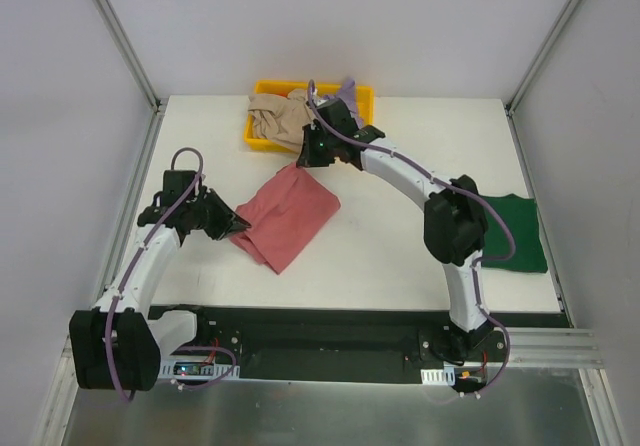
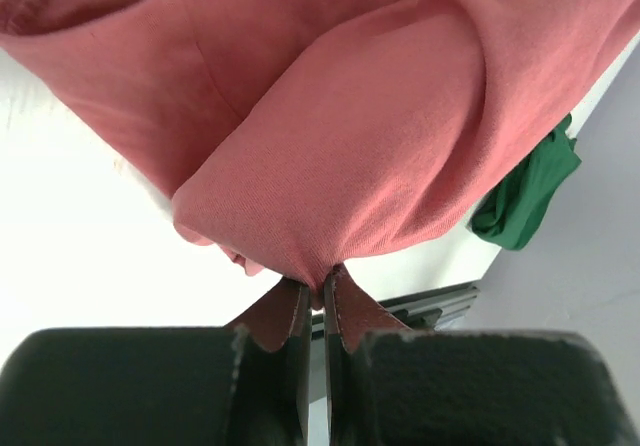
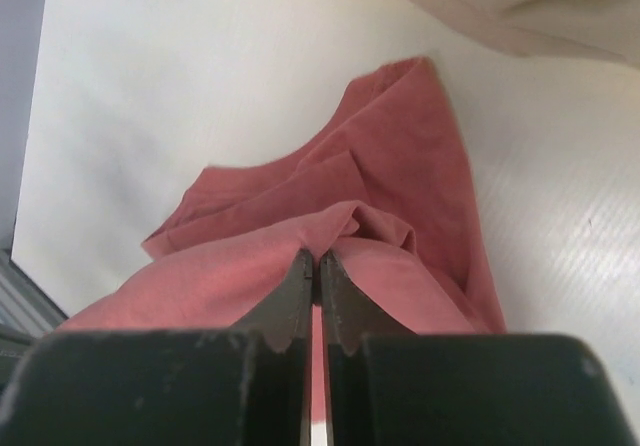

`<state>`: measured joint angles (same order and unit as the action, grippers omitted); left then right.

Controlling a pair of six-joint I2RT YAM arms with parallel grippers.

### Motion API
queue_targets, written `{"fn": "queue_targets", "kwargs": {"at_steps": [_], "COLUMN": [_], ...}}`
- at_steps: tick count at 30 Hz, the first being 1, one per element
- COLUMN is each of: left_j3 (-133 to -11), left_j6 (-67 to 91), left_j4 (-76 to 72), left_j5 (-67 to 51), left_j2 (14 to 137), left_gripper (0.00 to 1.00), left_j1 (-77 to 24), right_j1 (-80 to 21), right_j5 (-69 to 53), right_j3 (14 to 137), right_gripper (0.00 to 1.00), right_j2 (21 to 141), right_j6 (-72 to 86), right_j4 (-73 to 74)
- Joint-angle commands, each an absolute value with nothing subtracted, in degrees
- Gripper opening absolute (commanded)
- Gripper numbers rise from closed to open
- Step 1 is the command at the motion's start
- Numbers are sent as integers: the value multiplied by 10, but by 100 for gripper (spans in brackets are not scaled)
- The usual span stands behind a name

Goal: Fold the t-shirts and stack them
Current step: Fold the long partially folded tshirt into a neat square

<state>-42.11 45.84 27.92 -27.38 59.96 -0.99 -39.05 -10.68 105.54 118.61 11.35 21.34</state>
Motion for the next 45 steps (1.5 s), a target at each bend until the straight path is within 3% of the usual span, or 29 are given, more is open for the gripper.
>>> {"fn": "queue_targets", "kwargs": {"at_steps": [1, 5, 6, 8, 10, 11, 12, 13, 14, 17, 22, 28, 33, 38, 45], "left_j3": [-429, -419, -416, -418, -427, -430, -432, -435, -439, -448, -446, -524, -553, -467, -403], "left_j6": [428, 434, 435, 438, 434, 436, 439, 439, 442, 460, 488, 487, 479, 501, 512], "left_j4": [237, 210, 202, 198, 200, 203, 206, 207, 213, 220, 195, 117, 117, 113, 94], "left_j5": [-253, -224, -222, -214, -203, -192, -184, -176, -171, -182, -211, -168, -107, -104, -83], "left_j2": [632, 657, 664, 678, 679, 672, 662, 649, 637, 595, 559, 688, 793, 838, 905], "left_gripper": [0, 2, 9, 27, 33, 44, 68, 99, 99, 99, 99, 99, 99, 99, 99], "left_j1": [9, 18, 18, 23, 28, 32, 30, 30, 30, 31, 15, -83, -70, -10, -4], "right_j1": [-390, -393, -394, -394, -393, -393, -393, -394, -393, -395, -396, -395, -395, -392, -390], "right_j5": [-85, -83, -83, -84, -93, -102, -114, -132, -148, -169, -175, -199, -211, -220, -228], "right_j3": [1075, 1092, 1099, 1117, 1143, 1157, 1174, 1187, 1200, 1189, 1020, 892, 902, 934, 968], "right_gripper": [0, 2, 4, 17, 26, 34, 46, 59, 71, 96, 96, 96, 96, 96, 96], "right_j2": [1215, 1252, 1261, 1282, 1295, 1297, 1298, 1296, 1292, 1253, 1129, 1070, 1099, 1157, 1219], "right_j6": [128, 135, 135, 135, 135, 133, 129, 121, 108, 79, 44, 36, 12, 4, 4], "right_j4": [117, 82, 78, 77, 90, 101, 118, 135, 155, 204, 213, 192, 201, 211, 220]}}
